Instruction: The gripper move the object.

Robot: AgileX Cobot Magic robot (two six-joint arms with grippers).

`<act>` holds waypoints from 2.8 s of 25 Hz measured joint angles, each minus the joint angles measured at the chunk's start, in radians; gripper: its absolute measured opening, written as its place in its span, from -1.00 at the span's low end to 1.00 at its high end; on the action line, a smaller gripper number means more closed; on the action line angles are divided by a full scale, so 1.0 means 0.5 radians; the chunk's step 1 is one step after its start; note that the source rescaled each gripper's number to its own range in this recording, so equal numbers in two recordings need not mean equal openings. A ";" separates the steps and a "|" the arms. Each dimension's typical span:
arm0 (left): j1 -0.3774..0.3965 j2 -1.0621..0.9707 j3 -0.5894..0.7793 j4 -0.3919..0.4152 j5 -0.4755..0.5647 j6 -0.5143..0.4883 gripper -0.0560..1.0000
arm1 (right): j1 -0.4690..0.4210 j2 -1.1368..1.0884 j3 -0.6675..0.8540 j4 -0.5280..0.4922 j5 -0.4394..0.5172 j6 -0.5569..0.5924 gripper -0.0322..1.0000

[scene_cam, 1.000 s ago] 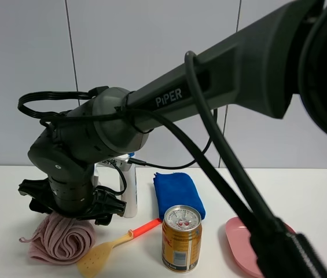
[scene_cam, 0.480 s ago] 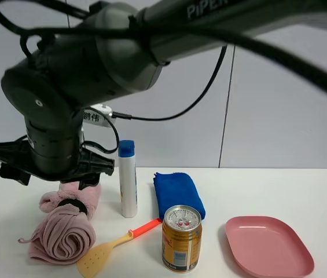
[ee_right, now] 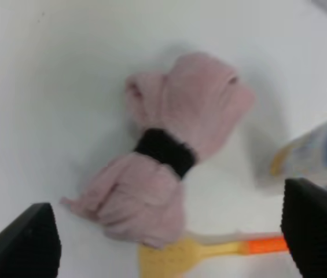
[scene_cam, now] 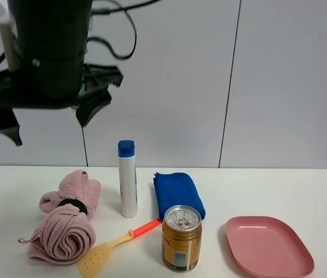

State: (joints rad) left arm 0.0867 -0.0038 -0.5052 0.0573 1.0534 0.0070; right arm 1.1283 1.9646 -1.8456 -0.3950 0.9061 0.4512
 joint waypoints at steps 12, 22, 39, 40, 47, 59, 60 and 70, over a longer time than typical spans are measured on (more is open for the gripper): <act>0.000 0.000 0.000 0.000 0.000 0.002 1.00 | -0.354 -0.655 0.185 -0.010 0.501 -0.425 0.42; 0.000 0.000 0.000 0.000 0.000 0.000 1.00 | -0.958 -1.551 1.375 0.249 0.103 -0.412 0.42; 0.000 0.000 0.000 0.000 0.000 0.002 1.00 | -2.027 -3.379 2.287 0.525 0.493 -0.428 0.43; 0.000 0.000 0.000 0.000 0.000 0.002 1.00 | -2.064 -3.451 2.310 0.549 0.536 -0.437 0.43; 0.000 0.000 0.000 0.000 0.000 0.000 1.00 | -2.119 -3.907 2.420 0.612 0.625 -0.619 0.43; 0.000 0.000 0.000 0.000 0.000 0.002 1.00 | -2.097 -3.934 2.711 0.790 0.316 -0.689 0.43; 0.000 0.000 0.000 0.000 0.000 0.002 1.00 | -2.097 -3.934 2.711 0.790 0.311 -0.691 0.43; 0.000 0.000 0.000 0.000 0.000 0.000 1.00 | -2.097 -3.934 2.711 0.790 0.306 -0.697 0.43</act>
State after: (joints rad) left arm 0.0867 -0.0038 -0.5052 0.0573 1.0534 0.0069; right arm 0.0796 -0.0021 -0.4899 0.0000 1.0591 0.1027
